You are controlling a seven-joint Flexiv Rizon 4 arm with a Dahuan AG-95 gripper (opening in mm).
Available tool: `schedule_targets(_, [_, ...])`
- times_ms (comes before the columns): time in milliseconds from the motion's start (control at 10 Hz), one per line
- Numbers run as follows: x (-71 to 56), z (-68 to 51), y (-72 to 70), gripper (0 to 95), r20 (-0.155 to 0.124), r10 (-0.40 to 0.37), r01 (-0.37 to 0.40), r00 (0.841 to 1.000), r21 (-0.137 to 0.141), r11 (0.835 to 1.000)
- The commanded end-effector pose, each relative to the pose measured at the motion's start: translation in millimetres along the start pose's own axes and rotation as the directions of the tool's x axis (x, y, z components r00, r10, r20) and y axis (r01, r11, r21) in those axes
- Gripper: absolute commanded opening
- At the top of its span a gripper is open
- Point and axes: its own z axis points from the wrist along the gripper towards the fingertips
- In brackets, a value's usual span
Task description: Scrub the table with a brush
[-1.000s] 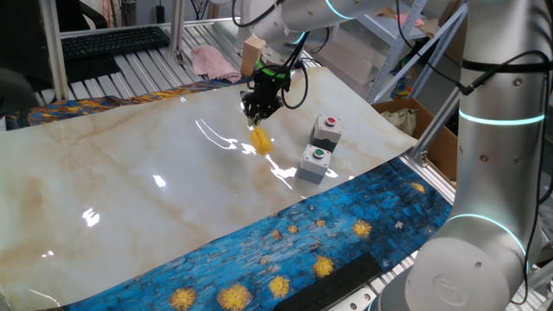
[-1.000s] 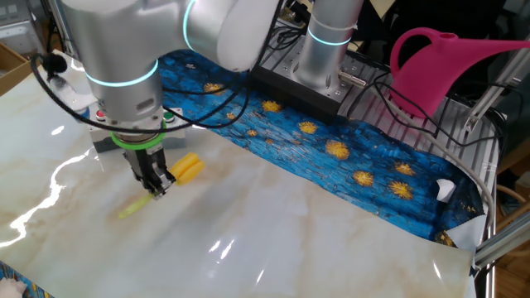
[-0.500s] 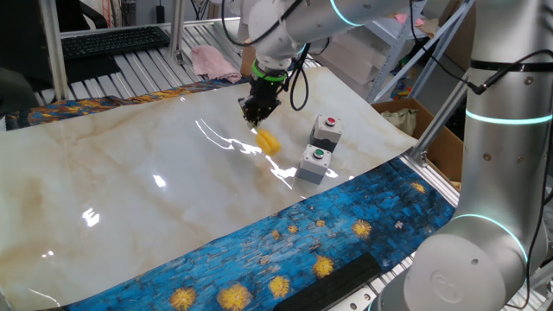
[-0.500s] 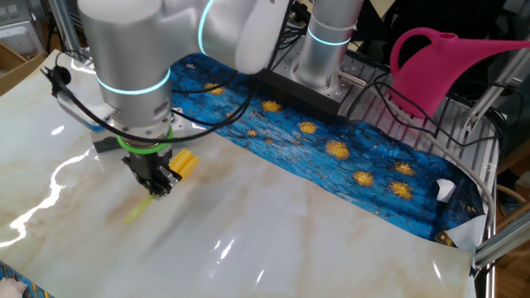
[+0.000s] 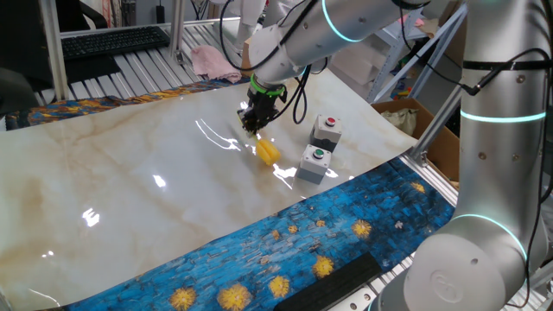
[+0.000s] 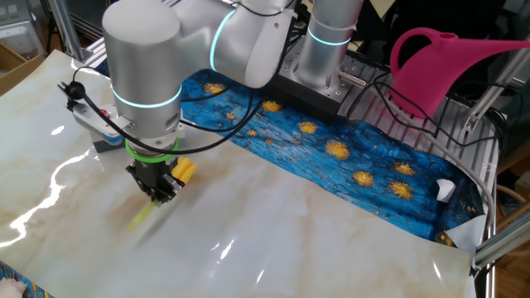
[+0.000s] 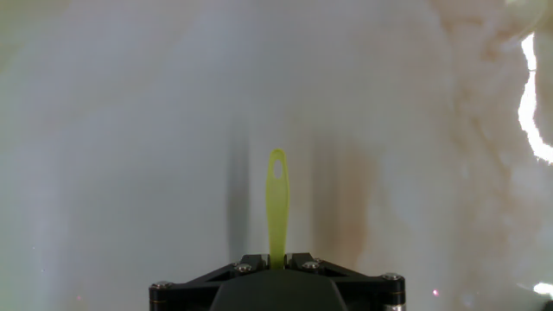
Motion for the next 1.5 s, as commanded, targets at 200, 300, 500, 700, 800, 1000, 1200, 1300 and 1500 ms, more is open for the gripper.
schedule_targets(200, [-0.8,5.7,2.5,0.0,0.011,0.008,-0.008,1.000,-0.003,1.000])
schedule_targets(300, [-0.6,6.0,5.8,0.0,0.014,0.018,-0.018,1.000,-0.003,1.000])
schedule_targets(500, [0.1,5.9,16.7,0.0,0.019,0.050,-0.050,0.999,-0.006,0.999])
schedule_targets(700, [2.0,6.7,28.4,0.0,0.026,0.082,-0.082,0.996,-0.008,0.997])
schedule_targets(800, [2.8,4.0,34.2,0.0,0.023,0.095,-0.095,0.995,-0.009,0.995])
schedule_targets(1000, [4.1,-2.4,46.3,0.0,0.016,0.121,-0.120,0.993,-0.008,0.993])
schedule_targets(1200, [6.7,-7.5,55.8,0.0,0.011,0.142,-0.142,0.990,-0.007,0.990])
schedule_targets(1300, [8.0,-9.0,58.8,0.0,0.004,0.148,-0.148,0.989,-0.006,0.989])
schedule_targets(1500, [4.5,-12.8,58.9,0.0,-0.043,0.150,-0.150,0.988,-0.001,0.989])
